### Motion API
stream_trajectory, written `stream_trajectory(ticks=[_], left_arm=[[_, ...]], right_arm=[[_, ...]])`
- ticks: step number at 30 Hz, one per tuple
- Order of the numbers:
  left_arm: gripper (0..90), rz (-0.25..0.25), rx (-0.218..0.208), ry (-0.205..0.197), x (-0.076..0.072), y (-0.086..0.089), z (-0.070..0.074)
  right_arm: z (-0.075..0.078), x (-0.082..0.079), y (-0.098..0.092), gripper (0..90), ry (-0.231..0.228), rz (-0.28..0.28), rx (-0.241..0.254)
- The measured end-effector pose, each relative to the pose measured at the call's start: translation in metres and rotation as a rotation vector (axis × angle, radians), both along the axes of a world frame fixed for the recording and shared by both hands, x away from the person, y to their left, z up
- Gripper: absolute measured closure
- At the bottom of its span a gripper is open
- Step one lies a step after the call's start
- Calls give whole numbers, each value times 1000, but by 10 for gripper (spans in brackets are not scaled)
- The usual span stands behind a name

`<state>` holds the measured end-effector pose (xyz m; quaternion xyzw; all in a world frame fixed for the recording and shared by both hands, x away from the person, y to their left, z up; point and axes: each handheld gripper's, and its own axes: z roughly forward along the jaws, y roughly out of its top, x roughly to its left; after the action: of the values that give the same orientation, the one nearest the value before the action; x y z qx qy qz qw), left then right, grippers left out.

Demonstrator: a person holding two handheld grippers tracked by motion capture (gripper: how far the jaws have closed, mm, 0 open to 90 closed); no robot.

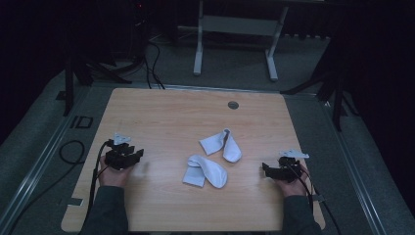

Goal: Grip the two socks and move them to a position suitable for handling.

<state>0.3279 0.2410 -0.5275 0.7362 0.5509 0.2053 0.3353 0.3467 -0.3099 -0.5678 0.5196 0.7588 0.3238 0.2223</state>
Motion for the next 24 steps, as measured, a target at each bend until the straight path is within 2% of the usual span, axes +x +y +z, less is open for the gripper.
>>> stream_trajectory(ticks=[11, 24], left_arm=[[570, -67, -9, -5, -8, -12, 10], [553, -119, -29, -16, -17, -25, 15]], right_arm=[[0, 0, 0, 120, 0, 0, 0], [0, 0, 0, 120, 0, 0, 1]])
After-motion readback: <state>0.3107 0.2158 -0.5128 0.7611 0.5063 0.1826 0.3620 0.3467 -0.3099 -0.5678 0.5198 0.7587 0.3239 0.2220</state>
